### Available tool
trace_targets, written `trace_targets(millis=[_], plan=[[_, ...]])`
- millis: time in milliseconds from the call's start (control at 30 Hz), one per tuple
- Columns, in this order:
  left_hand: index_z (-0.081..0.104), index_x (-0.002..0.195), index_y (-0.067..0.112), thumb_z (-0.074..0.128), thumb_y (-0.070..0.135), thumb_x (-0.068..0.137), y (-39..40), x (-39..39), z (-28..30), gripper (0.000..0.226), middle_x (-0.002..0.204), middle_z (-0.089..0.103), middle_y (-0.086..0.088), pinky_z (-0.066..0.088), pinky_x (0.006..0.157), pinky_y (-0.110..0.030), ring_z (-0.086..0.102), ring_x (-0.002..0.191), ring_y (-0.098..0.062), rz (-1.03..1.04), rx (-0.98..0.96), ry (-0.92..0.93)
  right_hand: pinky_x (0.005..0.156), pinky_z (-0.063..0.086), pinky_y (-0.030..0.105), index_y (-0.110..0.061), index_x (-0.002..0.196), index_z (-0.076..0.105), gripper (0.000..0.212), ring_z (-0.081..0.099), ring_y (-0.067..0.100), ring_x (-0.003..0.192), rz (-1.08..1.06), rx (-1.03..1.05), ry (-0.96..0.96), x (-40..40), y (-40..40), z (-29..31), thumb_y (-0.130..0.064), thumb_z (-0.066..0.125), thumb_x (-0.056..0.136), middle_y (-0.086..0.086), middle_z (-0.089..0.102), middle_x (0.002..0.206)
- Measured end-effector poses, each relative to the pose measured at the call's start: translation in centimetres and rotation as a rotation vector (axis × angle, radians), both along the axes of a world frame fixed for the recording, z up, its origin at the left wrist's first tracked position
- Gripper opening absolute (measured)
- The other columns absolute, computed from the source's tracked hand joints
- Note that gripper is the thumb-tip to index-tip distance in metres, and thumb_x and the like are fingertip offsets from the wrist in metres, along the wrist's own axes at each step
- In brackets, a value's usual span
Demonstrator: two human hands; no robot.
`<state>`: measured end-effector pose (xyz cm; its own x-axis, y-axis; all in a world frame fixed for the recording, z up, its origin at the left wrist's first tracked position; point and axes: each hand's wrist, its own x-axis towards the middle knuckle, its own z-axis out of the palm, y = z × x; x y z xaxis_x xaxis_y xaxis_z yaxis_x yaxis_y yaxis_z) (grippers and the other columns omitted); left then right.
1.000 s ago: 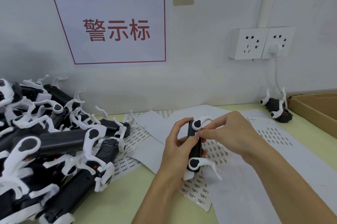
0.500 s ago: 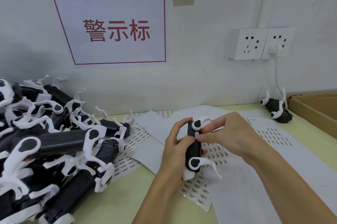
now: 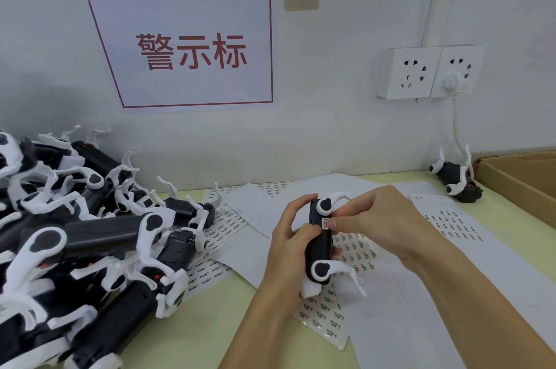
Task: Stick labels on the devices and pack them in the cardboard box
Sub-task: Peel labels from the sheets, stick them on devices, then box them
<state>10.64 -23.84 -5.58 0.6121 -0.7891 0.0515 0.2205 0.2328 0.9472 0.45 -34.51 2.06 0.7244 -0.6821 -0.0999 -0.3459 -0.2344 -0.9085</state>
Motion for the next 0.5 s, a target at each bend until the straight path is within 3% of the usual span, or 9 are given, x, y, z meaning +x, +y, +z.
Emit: trace_targets(millis=[133, 267, 400, 500], plan=[[0.064, 0.120, 0.041, 0.056, 0.019, 0.077, 0.04, -0.04, 0.07, 0.048, 0.100, 0.074, -0.016, 0.055, 0.063, -0.036, 0.067, 0.072, -0.032, 0.010, -0.003, 0.003, 0.073, 0.049, 0.023, -0.018, 0.067, 0.079, 0.010, 0.070, 0.011, 0.085, -0.072, 0.009, -0.026, 0.52, 0.52, -0.23, -0.019, 0.087, 0.072, -0.006, 0.075, 0.069], [0.064, 0.120, 0.041, 0.056, 0.019, 0.077, 0.06, -0.04, 0.05, 0.049, 0.100, 0.073, -0.017, 0.054, 0.063, -0.036, 0.066, 0.072, -0.032, 0.009, -0.005, 0.011, 0.061, 0.045, 0.019, -0.017, 0.065, 0.078, 0.010, 0.070, 0.008, 0.082, -0.094, 0.035, -0.037, 0.69, 0.80, -0.38, -0.017, 0.084, 0.073, -0.006, 0.075, 0.068], [0.063, 0.121, 0.042, 0.055, 0.019, 0.078, 0.09, -0.01, 0.04, 0.048, 0.101, 0.073, -0.020, 0.054, 0.063, -0.036, 0.066, 0.072, -0.032, 0.001, -0.003, 0.004, 0.052, 0.044, 0.014, -0.016, 0.068, 0.079, 0.008, 0.065, -0.001, 0.064, -0.086, 0.092, -0.049, 0.50, 0.64, -0.25, -0.017, 0.086, 0.073, -0.005, 0.076, 0.070], [0.063, 0.121, 0.041, 0.055, 0.018, 0.078, 0.07, 0.05, 0.01, 0.049, 0.100, 0.072, -0.020, 0.054, 0.062, -0.035, 0.066, 0.071, -0.033, 0.002, -0.003, 0.007, 0.055, 0.042, 0.019, -0.016, 0.068, 0.080, 0.007, 0.063, -0.003, 0.059, -0.082, 0.118, -0.041, 0.45, 0.50, -0.23, -0.017, 0.085, 0.074, -0.004, 0.075, 0.070]])
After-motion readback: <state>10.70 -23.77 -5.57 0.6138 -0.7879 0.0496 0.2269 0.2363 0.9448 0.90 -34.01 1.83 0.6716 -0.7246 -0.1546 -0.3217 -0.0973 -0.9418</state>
